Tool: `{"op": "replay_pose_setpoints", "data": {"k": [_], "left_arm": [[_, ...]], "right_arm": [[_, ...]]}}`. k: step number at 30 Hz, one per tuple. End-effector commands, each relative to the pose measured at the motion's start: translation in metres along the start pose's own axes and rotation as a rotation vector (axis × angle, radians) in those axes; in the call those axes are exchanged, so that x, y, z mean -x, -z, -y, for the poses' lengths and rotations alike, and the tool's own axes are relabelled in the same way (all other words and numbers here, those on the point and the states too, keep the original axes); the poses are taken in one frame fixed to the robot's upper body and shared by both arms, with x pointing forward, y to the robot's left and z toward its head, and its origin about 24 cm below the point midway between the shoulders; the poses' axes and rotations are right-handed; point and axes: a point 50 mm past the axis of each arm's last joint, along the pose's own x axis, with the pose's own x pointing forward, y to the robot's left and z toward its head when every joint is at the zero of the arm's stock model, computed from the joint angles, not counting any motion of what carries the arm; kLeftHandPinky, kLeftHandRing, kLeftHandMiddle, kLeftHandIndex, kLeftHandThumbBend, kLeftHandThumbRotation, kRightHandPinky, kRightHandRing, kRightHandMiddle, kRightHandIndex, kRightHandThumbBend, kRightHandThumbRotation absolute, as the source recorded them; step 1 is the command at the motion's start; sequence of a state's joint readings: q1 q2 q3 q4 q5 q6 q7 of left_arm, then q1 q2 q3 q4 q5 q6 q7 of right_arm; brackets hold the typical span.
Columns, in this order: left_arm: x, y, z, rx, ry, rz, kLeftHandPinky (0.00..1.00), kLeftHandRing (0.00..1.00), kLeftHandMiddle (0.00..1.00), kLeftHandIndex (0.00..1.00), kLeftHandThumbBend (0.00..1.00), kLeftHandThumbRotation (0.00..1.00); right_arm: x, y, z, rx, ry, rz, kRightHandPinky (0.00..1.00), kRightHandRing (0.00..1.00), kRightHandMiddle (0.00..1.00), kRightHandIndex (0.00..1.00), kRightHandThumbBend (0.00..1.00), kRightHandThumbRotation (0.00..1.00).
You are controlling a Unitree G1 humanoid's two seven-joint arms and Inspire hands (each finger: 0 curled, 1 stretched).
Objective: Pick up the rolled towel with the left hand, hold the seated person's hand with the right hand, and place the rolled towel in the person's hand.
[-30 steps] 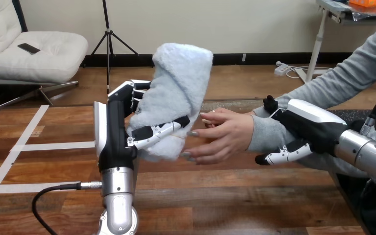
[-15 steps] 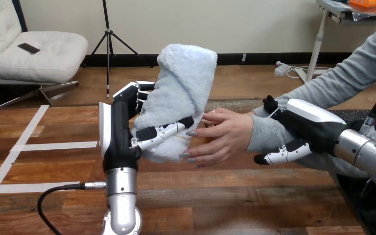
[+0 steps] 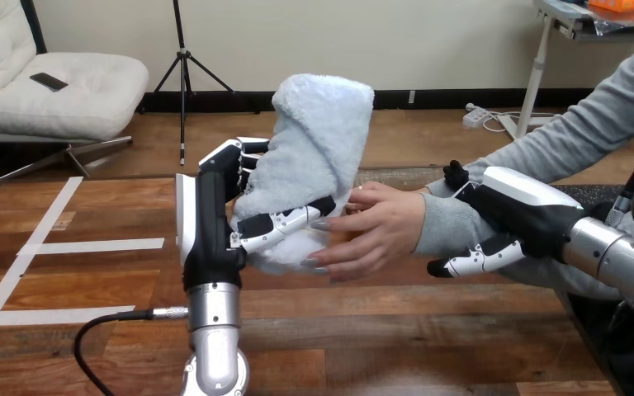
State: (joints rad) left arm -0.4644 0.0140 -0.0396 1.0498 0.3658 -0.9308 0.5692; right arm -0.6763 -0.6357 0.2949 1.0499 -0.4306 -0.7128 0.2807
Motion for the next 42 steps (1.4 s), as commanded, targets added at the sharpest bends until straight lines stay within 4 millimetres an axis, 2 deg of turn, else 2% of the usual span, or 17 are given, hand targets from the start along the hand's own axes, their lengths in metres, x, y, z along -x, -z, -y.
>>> {"op": "replay_pose_setpoints", "data": {"k": [1, 26, 42], "left_arm": [[-0.029, -0.027, 0.012, 0.047, -0.002, 0.141, 0.34, 0.37, 0.41, 0.42, 0.56, 0.0], [-0.031, -0.034, 0.025, 0.082, 0.002, 0.157, 0.35, 0.38, 0.41, 0.42, 0.55, 0.0], [-0.034, -0.038, 0.024, 0.081, -0.001, 0.184, 0.35, 0.38, 0.41, 0.42, 0.54, 0.0]], "right_arm": [[-0.002, -0.011, 0.024, 0.024, 0.089, 0.059, 0.29, 0.29, 0.32, 0.33, 0.75, 0.38], [-0.001, -0.011, 0.026, 0.029, 0.077, 0.051, 0.3, 0.31, 0.34, 0.34, 0.78, 0.42], [0.0, -0.01, 0.026, 0.009, 0.076, 0.056, 0.32, 0.33, 0.36, 0.36, 0.85, 0.35]]}}
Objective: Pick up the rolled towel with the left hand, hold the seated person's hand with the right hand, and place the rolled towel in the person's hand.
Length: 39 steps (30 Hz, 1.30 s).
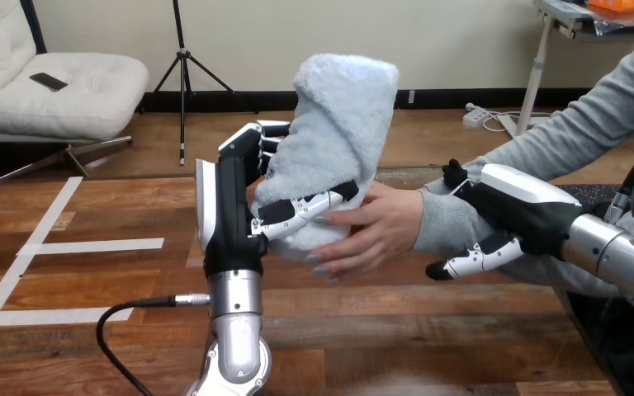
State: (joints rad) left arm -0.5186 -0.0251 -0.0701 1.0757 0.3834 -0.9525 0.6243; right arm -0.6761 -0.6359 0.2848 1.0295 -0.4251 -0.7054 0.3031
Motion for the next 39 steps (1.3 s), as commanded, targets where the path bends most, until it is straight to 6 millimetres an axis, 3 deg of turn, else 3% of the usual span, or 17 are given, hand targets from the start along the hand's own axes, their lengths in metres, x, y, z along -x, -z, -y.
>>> {"op": "replay_pose_setpoints", "data": {"k": [1, 16, 39], "left_arm": [[-0.0276, -0.0235, 0.0065, 0.036, 0.001, 0.136, 0.35, 0.38, 0.41, 0.42, 0.54, 0.0], [-0.0279, -0.0249, 0.0078, 0.041, -0.004, 0.141, 0.34, 0.37, 0.41, 0.42, 0.54, 0.0], [-0.0269, -0.0269, 0.013, 0.065, -0.002, 0.139, 0.34, 0.37, 0.4, 0.42, 0.54, 0.0]], "right_arm": [[0.001, -0.0078, 0.0228, 0.007, 0.08, 0.047, 0.33, 0.33, 0.36, 0.37, 0.85, 0.35], [-0.0007, -0.0074, 0.0229, -0.005, 0.066, 0.029, 0.38, 0.37, 0.4, 0.41, 0.96, 0.4], [-0.0024, -0.009, 0.0233, 0.008, 0.07, 0.032, 0.35, 0.35, 0.38, 0.39, 0.91, 0.33]]}}
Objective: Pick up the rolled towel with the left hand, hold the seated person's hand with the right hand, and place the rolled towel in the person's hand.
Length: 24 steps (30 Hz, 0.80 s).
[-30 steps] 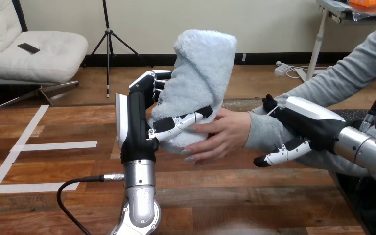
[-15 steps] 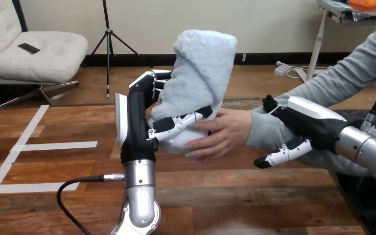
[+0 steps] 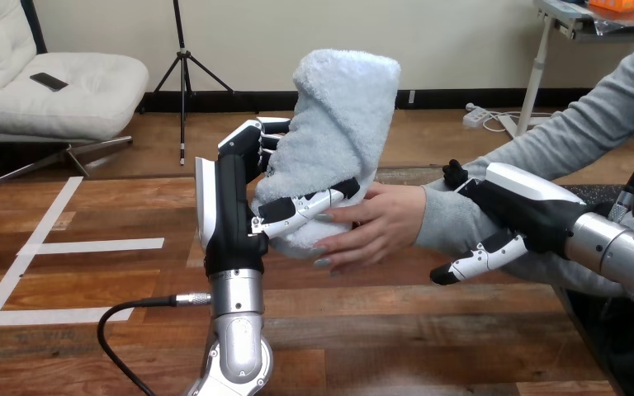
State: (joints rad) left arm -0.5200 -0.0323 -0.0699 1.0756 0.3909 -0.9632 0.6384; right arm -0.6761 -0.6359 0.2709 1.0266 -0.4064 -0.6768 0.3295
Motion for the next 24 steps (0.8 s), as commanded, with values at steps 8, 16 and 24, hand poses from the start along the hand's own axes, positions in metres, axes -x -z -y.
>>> {"op": "replay_pose_setpoints", "data": {"k": [8, 16, 24], "left_arm": [[-0.026, -0.0251, 0.0139, 0.063, 0.004, 0.126, 0.34, 0.37, 0.41, 0.42, 0.55, 0.0], [-0.0243, -0.0255, 0.0168, 0.077, 0.002, 0.119, 0.35, 0.38, 0.41, 0.42, 0.54, 0.0], [-0.0233, -0.0257, 0.0188, 0.085, 0.004, 0.116, 0.35, 0.38, 0.41, 0.42, 0.54, 0.0]], "right_arm": [[-0.0038, -0.0127, 0.0211, 0.035, 0.072, 0.05, 0.33, 0.34, 0.37, 0.37, 0.86, 0.25], [-0.0044, -0.0124, 0.0204, 0.035, 0.074, 0.049, 0.31, 0.32, 0.36, 0.36, 0.82, 0.17], [-0.0045, -0.0128, 0.0205, 0.039, 0.073, 0.049, 0.28, 0.3, 0.34, 0.35, 0.78, 0.08]]}}
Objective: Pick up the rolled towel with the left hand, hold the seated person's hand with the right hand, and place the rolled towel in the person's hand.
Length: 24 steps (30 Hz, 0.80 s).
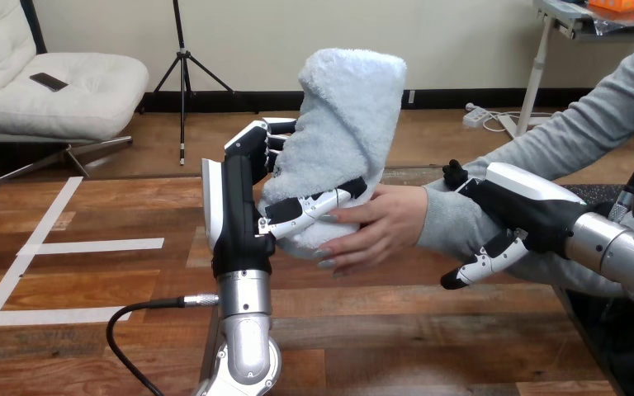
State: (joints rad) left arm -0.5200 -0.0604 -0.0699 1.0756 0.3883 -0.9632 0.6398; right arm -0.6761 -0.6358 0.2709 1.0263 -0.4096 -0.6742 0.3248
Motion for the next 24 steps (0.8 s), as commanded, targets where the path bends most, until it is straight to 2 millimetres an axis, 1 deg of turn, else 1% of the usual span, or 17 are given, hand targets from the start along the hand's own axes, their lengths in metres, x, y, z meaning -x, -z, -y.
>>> {"op": "replay_pose_setpoints", "data": {"k": [1, 5, 9, 24], "left_arm": [[-0.025, -0.0235, 0.0117, 0.057, 0.008, 0.122, 0.35, 0.38, 0.41, 0.42, 0.54, 0.0], [-0.0247, -0.0236, 0.0124, 0.058, 0.011, 0.122, 0.35, 0.38, 0.41, 0.42, 0.54, 0.0], [-0.0245, -0.0234, 0.0127, 0.058, 0.011, 0.119, 0.35, 0.38, 0.41, 0.42, 0.55, 0.0], [-0.0242, -0.0233, 0.0128, 0.067, 0.015, 0.116, 0.36, 0.38, 0.41, 0.42, 0.54, 0.0]], "right_arm": [[-0.0044, -0.0131, 0.0205, 0.037, 0.072, 0.054, 0.28, 0.3, 0.34, 0.35, 0.78, 0.08], [-0.0042, -0.0133, 0.0205, 0.035, 0.074, 0.059, 0.27, 0.29, 0.34, 0.34, 0.77, 0.03], [-0.0043, -0.0132, 0.0205, 0.033, 0.073, 0.057, 0.26, 0.29, 0.34, 0.34, 0.76, 0.01], [-0.0043, -0.0131, 0.0204, 0.035, 0.073, 0.055, 0.24, 0.27, 0.32, 0.33, 0.74, 0.0]]}}
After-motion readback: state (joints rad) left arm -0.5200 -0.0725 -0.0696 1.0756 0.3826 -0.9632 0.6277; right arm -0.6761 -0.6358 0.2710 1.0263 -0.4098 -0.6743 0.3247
